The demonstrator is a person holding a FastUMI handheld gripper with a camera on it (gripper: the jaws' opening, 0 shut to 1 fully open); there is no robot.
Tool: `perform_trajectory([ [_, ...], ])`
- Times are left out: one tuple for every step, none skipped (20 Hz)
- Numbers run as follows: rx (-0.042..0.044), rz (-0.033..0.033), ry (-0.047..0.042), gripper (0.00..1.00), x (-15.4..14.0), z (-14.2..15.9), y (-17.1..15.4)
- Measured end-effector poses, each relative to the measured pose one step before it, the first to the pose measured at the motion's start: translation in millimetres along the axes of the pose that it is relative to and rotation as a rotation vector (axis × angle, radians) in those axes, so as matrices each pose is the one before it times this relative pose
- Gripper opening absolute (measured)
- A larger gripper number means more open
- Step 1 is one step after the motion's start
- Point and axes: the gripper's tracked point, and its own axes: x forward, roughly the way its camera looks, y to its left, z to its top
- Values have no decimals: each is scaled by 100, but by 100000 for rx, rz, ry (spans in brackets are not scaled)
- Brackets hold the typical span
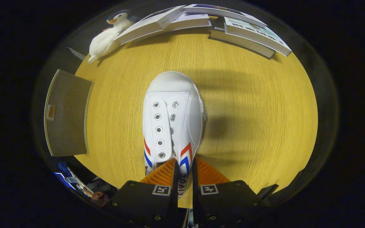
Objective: Open the storage box then place both shoes into the box .Put the left shoe in first, then the right shoe, with the right side of both shoes facing outward in a uniform manner.
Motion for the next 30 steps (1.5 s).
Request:
perform_trajectory([
  [2459, 619, 436, 12, -925, 35, 13],
  [2599, 1515, -220, 5, 609, -53, -191],
  [3356, 2319, 616, 5, 93, -290, 439],
  [2435, 3125, 610, 5, -330, -86, 600],
  [1371, 2297, 356, 5, -372, -54, 630],
  [-111, 907, 231, 5, -458, 14, 420],
  [-1191, -10, 238, 5, -495, 14, 374],
  [-1346, 3, 220, 5, -508, 91, 390],
  [-1358, 694, 428, 4, -371, -90, 602],
  [-892, 946, -39, 4, -512, -13, 610],
  [-1147, 746, -574, 4, -471, 169, 573],
  [-1253, 376, -590, 5, -403, 237, 507],
  [-1085, 669, -532, 4, -435, 62, 658],
  [-865, 1197, -116, 5, -359, 73, 681],
  [-144, 1835, -101, 4, -328, 125, 695],
  [-82, 1841, 19, 4, -282, 116, 668],
  [49, 1357, -188, 4, -360, 43, 689],
  [-307, 1007, -310, 4, -323, 177, 610],
  [-422, 649, -369, 4, -332, 61, 598],
  [-513, 453, -431, 4, -336, 184, 575],
  [-261, 389, -512, 4, -338, 153, 513],
  [82, 290, -299, 4, -438, 187, 520],
  [-393, 483, -419, 5, -363, 172, 611],
  [-957, 376, -626, 4, -449, 267, 562],
  [-894, 225, -907, 4, -430, 274, 581],
  [-1084, 253, -885, 4, -420, 300, 642],
  [-936, 439, -800, 4, -442, 355, 605],
  [-388, 483, -569, 4, -453, 346, 679],
  [64, 878, -622, 5, -406, 228, 849],
  [-471, 1186, -721, 4, -400, 337, 958],
])
